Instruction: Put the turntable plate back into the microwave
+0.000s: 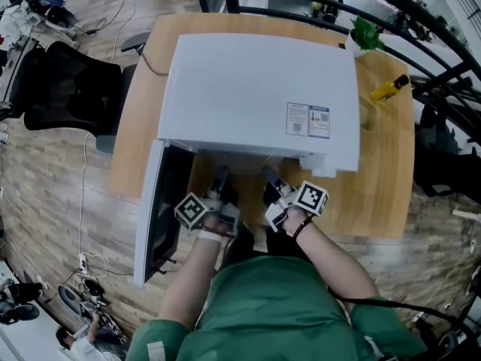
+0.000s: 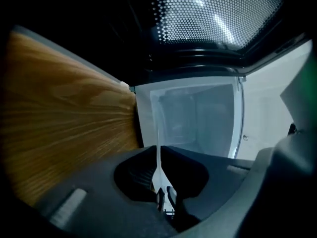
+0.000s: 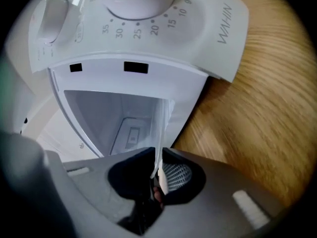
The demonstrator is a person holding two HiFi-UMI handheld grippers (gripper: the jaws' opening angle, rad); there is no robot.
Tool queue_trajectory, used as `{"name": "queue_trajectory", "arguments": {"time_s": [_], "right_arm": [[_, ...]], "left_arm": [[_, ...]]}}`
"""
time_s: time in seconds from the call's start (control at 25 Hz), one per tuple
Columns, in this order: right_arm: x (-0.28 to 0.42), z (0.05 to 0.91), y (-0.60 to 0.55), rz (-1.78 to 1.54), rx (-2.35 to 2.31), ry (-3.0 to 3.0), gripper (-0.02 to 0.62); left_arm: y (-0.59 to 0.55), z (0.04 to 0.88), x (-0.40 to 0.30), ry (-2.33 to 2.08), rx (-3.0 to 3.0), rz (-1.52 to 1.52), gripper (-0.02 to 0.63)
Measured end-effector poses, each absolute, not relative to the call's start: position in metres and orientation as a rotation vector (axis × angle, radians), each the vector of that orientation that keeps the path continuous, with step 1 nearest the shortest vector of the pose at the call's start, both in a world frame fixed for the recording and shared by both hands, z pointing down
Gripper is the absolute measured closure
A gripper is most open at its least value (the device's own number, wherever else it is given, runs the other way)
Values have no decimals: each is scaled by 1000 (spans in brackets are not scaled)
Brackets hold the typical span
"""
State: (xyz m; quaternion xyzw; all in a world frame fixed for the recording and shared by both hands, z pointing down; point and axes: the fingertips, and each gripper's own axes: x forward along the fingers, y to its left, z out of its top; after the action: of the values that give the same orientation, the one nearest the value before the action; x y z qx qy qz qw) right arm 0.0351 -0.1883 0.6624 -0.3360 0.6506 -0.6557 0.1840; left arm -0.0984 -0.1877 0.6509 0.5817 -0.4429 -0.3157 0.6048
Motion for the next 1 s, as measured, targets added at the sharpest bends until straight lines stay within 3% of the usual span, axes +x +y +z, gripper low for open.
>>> {"name": "queue_trajectory", "arguments": {"time_s": [0.12,0.24,0.56,1.0], "right_arm": [[28,658,-185,-1841,-1000,1926,491],[21,654,-179,-1863,-1007,1941,491],[21,655,-194,-1863,-1034,1933,578],[23,657,-209,-1849,-1190,1971,578]], "left_arm": [[-191,652,-102,-1047,1338,-709,571],[-196,653,-102,-1049,1342,-700,571],[-210,654,-96,-1028,1353,-694,571],[-224,658,-96,-1032,1348,-683,571]]}}
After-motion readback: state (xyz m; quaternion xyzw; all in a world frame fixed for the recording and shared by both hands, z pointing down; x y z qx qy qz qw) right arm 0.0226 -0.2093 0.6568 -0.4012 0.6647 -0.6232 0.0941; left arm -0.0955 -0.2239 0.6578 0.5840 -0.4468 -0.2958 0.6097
